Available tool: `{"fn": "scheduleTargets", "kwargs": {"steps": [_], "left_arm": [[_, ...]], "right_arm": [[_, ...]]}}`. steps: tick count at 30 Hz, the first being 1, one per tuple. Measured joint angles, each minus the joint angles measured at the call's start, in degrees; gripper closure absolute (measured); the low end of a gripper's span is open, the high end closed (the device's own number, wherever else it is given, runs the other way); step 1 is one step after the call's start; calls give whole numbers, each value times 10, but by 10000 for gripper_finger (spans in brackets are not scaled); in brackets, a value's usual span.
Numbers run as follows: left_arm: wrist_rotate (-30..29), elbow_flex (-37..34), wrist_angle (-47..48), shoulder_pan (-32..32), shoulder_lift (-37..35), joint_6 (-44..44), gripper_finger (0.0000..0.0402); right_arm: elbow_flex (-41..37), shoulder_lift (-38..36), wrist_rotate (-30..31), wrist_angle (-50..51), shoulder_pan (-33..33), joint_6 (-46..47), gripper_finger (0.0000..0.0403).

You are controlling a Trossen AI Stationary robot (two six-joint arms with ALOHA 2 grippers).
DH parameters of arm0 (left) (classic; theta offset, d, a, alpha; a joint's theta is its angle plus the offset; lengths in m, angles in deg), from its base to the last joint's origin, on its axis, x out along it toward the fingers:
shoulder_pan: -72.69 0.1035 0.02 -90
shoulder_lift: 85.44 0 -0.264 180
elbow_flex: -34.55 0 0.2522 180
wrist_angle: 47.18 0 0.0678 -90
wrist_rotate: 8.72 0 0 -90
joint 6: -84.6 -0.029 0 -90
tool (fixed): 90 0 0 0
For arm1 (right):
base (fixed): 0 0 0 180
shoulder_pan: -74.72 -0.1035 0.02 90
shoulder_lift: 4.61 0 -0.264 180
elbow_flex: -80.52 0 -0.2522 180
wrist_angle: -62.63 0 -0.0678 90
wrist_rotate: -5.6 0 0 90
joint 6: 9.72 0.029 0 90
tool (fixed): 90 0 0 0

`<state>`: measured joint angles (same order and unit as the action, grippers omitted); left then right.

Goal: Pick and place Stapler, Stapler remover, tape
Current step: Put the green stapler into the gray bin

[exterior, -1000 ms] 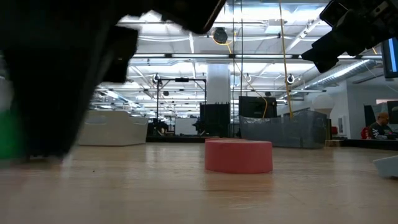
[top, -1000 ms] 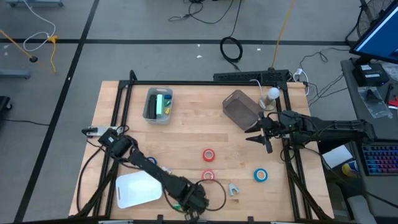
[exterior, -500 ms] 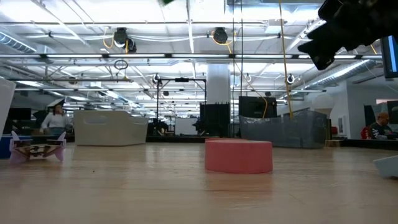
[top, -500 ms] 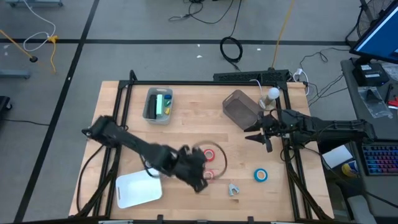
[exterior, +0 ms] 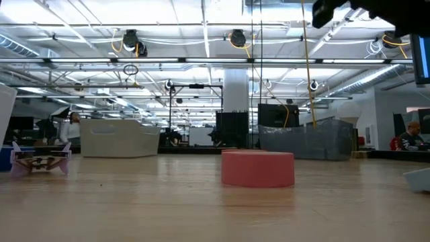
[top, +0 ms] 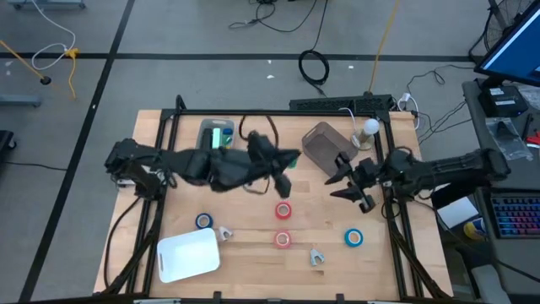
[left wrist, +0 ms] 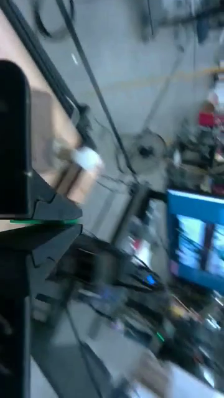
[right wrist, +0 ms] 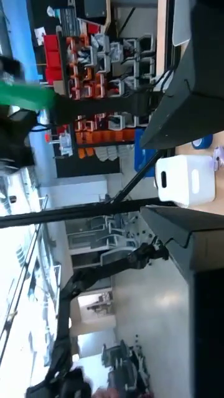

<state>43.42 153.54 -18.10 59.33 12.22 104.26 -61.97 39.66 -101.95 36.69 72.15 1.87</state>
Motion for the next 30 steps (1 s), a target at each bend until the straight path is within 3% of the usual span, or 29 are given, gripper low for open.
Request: {"fn": "scheduleTargets", "kwargs": {"steps": [6, 13, 30], "left_arm": [[109, 0, -59, 51, 10, 42, 399], [183, 0, -63, 75, 34, 111, 399], [192, 0, -49, 76, 38, 119, 399]], "right_arm": [[45, 104, 11, -38, -24, -59, 252], [108, 131, 11, -37, -23, -132, 252], [122, 129, 44, -21, -1, -141, 252]]}}
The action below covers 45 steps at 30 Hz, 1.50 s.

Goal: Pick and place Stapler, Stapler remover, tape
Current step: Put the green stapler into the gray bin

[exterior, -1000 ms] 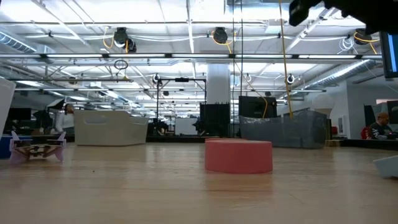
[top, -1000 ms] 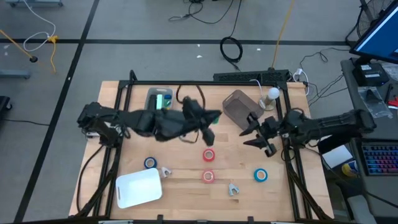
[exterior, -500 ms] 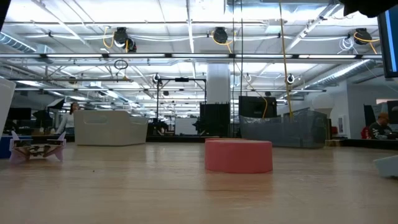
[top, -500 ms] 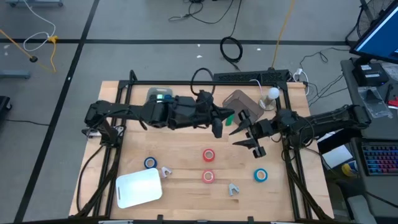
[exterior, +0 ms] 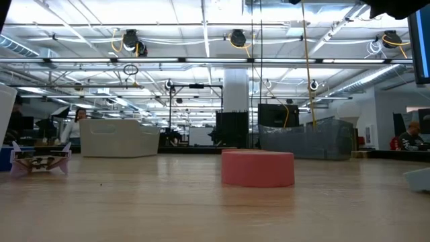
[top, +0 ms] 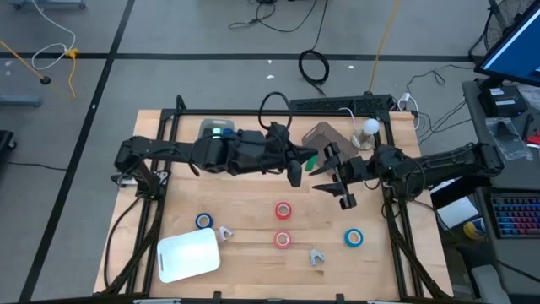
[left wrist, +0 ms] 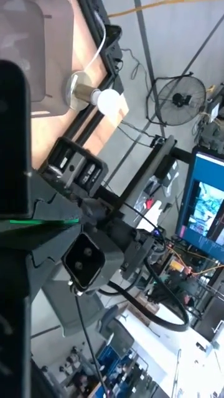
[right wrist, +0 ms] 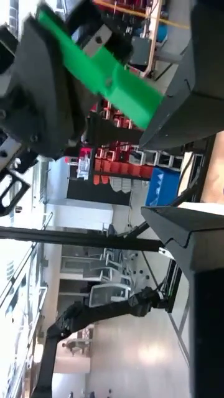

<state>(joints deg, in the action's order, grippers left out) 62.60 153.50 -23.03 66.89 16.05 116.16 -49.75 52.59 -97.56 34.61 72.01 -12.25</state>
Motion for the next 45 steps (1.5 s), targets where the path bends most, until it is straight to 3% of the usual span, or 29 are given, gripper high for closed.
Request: {"fn": "scheduleTargets", "kwargs": {"steps": [13, 25, 45], "left_arm": [[30, -1, -5, -4, 16, 53, 399], [34, 1, 54, -8, 16, 104, 399], [-43, -1, 163, 4, 16, 83, 399]], "right_arm": [[0, 2, 27, 5, 29, -19, 252], [-1, -13, 30, 14, 31, -47, 252], [0, -23, 47, 81, 28, -74, 252]]}}
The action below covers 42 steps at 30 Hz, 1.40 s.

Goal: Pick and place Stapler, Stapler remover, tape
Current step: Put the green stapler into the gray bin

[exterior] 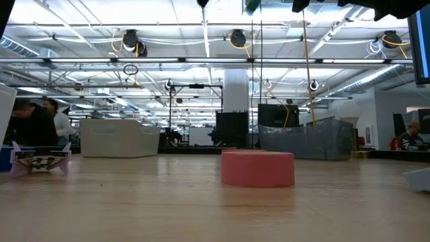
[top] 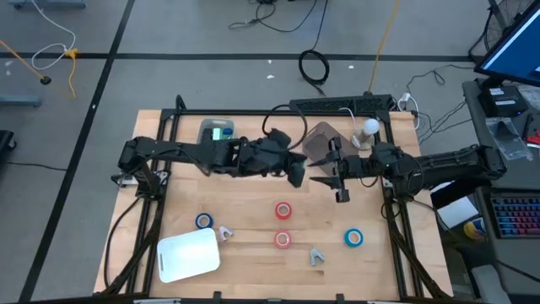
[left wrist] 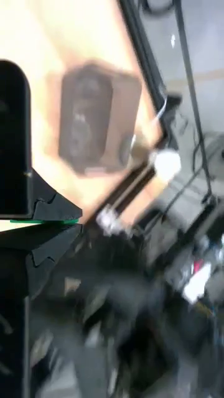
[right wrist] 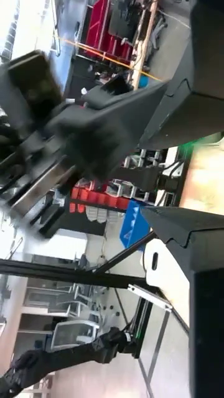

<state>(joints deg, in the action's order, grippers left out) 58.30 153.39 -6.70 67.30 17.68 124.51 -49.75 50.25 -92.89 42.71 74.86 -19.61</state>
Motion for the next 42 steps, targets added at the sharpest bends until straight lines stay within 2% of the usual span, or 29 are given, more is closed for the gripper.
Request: {"fn": "scheduleTargets", "kwargs": {"steps": [11, 18, 23, 29, 32, 37, 42], "left_arm": [[-13, 0, 95, 23, -1, 7, 399], [5, 0, 171, 43, -1, 14, 399], [20, 0, 250, 63, -1, 22, 399], [1, 0, 408, 91, -1, 15, 400], [-25, 0, 447, 110, -1, -37, 400], [-39, -5, 432, 158, -1, -192, 400], [24, -55, 401, 231, -3, -278, 400]], "right_arm": [[0, -34, 28, 91, 2, -5, 252], [0, -49, 44, 151, 2, -5, 252], [0, -50, 44, 190, 2, -4, 252], [0, -50, 44, 203, 2, -3, 252], [0, -50, 45, 202, 3, -8, 252], [0, -50, 75, 203, 8, -10, 252], [0, -50, 97, 203, 10, -4, 252]]}}
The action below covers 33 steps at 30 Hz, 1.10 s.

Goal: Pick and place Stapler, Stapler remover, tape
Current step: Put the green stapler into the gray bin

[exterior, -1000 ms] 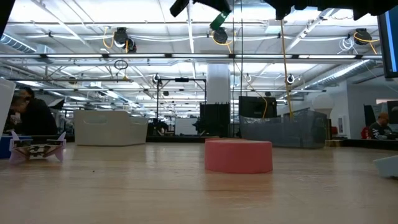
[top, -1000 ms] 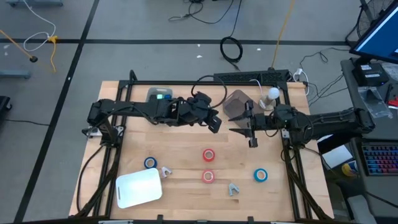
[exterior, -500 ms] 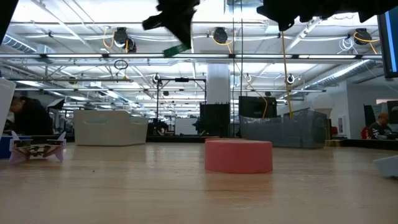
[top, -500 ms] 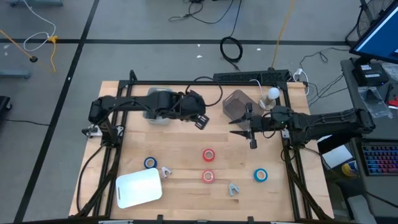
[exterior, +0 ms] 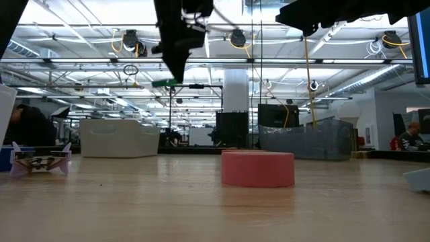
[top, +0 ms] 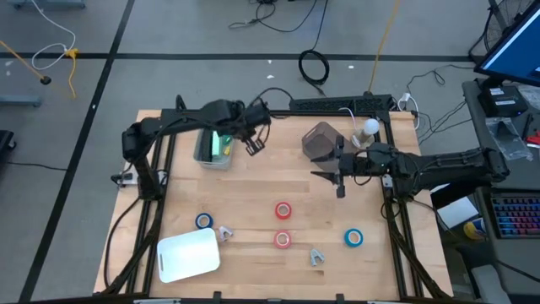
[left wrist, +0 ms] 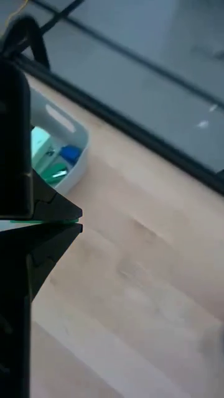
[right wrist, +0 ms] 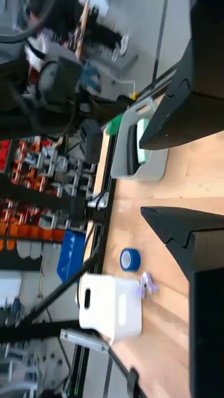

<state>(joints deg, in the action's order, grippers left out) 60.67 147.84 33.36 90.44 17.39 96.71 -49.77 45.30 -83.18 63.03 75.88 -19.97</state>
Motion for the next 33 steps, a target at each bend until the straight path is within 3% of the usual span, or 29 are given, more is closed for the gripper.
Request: {"fn": "scheduleTargets", "kwargs": {"steps": [7, 15, 19, 24, 29, 33], "left_arm": [[95, -77, -81, 85, -16, -67, 401], [201, -200, -268, 133, -116, -121, 401], [260, -309, -367, 170, -189, -103, 401], [289, -435, -486, 214, -269, -77, 401], [336, -538, -618, 246, -288, -33, 401], [343, -572, -643, 256, -287, -28, 401]], "right_arm": [[0, 0, 69, 11, 0, 5, 252], [0, 0, 123, 32, 5, 29, 252], [0, 0, 123, 33, 15, 36, 252], [0, 0, 123, 33, 28, 37, 252], [0, 0, 123, 33, 41, 64, 252], [0, 0, 123, 34, 42, 66, 252]]}}
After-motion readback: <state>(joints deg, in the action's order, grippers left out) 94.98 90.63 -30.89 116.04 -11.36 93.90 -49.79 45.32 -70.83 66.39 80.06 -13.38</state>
